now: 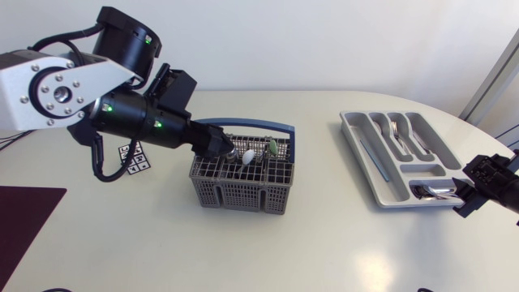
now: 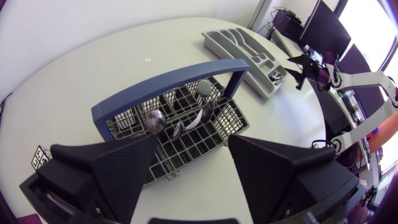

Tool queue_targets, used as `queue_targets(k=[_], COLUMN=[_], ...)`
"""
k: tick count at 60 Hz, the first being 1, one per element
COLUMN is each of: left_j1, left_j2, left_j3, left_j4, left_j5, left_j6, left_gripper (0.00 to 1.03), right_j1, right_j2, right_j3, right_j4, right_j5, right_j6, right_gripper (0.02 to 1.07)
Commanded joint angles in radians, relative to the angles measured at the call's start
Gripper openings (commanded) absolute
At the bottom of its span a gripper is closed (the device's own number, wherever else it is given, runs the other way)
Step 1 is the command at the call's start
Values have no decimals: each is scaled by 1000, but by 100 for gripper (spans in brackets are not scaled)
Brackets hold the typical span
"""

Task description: Transfer all utensils from the basket to the drawer tray.

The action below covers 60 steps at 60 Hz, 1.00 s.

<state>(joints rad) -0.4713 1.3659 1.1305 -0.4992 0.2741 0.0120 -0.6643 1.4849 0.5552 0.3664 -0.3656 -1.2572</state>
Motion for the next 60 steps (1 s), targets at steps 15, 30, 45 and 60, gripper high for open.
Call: queue_targets(k=[15, 30, 45, 60], left_j1=[8, 17, 19, 17], left_j2=[-4, -10, -11, 1], left_j3=[-34, -57, -150, -172], left_j4=[2, 24, 160, 222], left_j5=[-7, -7, -6, 8], left_j6=[9, 95, 146, 155], left_gripper=[80, 80, 80, 79], right_j1=[109, 325, 628, 824], right_j2=[-285, -514, -598, -549], right_j3=[-31, -75, -26, -8], right_j4=[-376, -598, -725, -701], right_j5=[-36, -39, 37, 145], right_j6=[193, 308, 518, 645], right_gripper=[86, 86, 86, 86])
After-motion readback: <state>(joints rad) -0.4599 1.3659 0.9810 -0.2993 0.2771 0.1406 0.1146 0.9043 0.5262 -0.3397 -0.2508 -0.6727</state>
